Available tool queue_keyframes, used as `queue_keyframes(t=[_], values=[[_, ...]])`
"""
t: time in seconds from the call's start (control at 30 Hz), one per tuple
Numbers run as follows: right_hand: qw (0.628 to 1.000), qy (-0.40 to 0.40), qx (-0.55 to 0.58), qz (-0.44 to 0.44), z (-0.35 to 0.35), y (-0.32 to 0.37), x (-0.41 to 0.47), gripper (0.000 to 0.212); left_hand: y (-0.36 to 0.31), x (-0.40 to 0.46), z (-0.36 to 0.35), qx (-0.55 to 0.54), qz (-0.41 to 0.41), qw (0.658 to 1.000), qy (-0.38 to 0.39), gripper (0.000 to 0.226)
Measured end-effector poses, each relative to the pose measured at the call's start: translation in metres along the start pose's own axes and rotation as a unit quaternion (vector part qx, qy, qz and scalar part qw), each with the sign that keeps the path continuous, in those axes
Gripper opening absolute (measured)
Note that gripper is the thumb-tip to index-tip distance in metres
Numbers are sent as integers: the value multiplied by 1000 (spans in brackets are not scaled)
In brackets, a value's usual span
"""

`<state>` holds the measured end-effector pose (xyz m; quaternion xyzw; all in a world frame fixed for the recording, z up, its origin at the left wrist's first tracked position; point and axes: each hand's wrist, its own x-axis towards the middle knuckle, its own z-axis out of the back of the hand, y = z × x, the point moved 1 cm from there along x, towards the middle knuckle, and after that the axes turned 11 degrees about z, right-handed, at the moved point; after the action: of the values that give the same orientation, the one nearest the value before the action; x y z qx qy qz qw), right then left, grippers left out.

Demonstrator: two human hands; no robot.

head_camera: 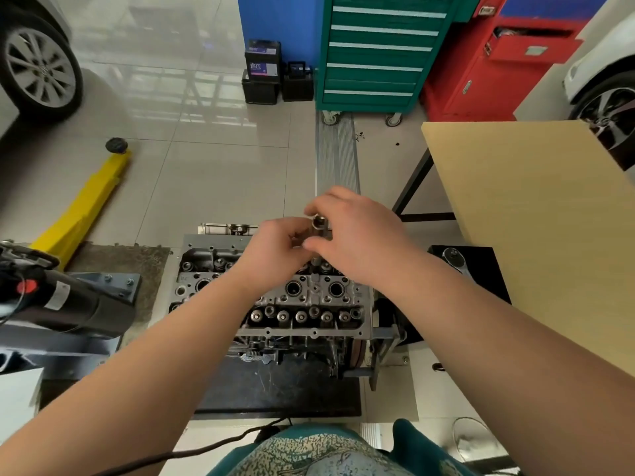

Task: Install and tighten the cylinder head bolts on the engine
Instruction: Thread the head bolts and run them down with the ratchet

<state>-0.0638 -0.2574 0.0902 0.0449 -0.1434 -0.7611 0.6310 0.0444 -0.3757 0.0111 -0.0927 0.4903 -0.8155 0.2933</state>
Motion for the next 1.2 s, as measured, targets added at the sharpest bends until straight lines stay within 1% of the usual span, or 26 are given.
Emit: queue_keyframes(t=[0.07, 0.1, 0.13, 0.17, 0.23, 0.3, 0.33, 0.37, 0.43, 0.47, 0.53, 0.57, 0.6, 0.67, 0.73, 0.8, 0.83, 0.87, 0.9, 0.93, 1.0, 1.03, 1.07, 1.1, 1.13, 1.2], values=[[1000, 19, 20, 4, 2, 0, -1, 29, 2, 2, 6, -4, 2, 999, 40, 28], [1000, 20, 2, -10, 3, -2, -1, 22, 1, 3, 7, -17, 2, 998, 65, 21], [999, 15, -28, -32, 4, -1, 0, 20, -1, 3, 8, -36, 5, 996, 82, 17], [995, 11, -75, -57, 6, -1, 2, 30, -2, 3, 7, -48, 6, 995, 84, 17], [988, 7, -131, -79, 8, -1, 4, 44, -4, 4, 4, -32, -9, 998, 46, 25], [995, 9, -92, -41, 8, -1, 2, 43, -5, 6, 0, 2, -12, 1000, 14, 33], [999, 20, -49, -14, 9, -2, 1, 37, -4, 8, -1, 9, -8, 1000, 18, 30], [999, 35, -13, 5, 10, -3, 0, 31, -3, 8, -1, 10, -6, 999, 33, 24], [999, 47, -9, -4, 10, -5, -1, 16, -4, 7, 0, -14, -9, 997, 77, 15], [998, 42, -30, -28, 9, -6, 0, 20, -5, 7, 0, -28, -13, 995, 91, 16], [990, 44, -101, -84, 9, -6, 3, 45, -7, 6, -2, -18, -20, 996, 81, 31], [988, 43, -123, -83, 9, -7, 4, 54, -7, 6, -4, -3, -24, 998, 61, 36], [990, 41, -118, -61, 9, -7, 2, 57, -6, 6, -6, 10, -26, 999, 43, 39], [997, 51, -62, 6, 14, -6, -2, 47, 0, 9, -8, 13, -20, 999, 27, 28], [995, 83, -35, 47, 19, -7, -5, 30, 4, 10, -6, -8, -9, 998, 54, 15], [992, 101, -77, 13, 21, -8, -1, 19, 4, 9, -4, -31, -11, 995, 96, 15], [988, 105, -116, -16, 21, -7, 2, 31, 4, 9, -3, -39, -12, 994, 105, 18], [981, 112, -155, -41, 21, -5, 5, 47, 4, 9, -3, -39, -15, 994, 101, 22], [976, 113, -178, -46, 20, -4, 7, 57, 4, 10, -3, -34, -20, 995, 88, 26], [978, 105, -176, -32, 18, -3, 8, 58, 4, 11, -3, -23, -25, 997, 75, 29], [988, 108, -107, 17, 18, -1, 6, 49, 6, 17, 1, -5, -24, 997, 69, 24], [989, 122, -72, 46, 19, -1, 5, 40, 7, 20, 4, 2, -22, 996, 83, 20], [987, 134, -65, 66, 19, -1, 4, 30, 8, 22, 7, 10, -25, 994, 104, 19], [985, 141, -79, 64, 17, -2, 4, 21, 8, 22, 10, 14, -31, 991, 129, 19], [985, 136, -95, 46, 16, -2, 5, 19, 8, 22, 10, 11, -33, 988, 153, 18], [983, 125, -135, -15, 17, -1, 8, 44, 8, 21, 8, -2, -24, 986, 167, 20]])
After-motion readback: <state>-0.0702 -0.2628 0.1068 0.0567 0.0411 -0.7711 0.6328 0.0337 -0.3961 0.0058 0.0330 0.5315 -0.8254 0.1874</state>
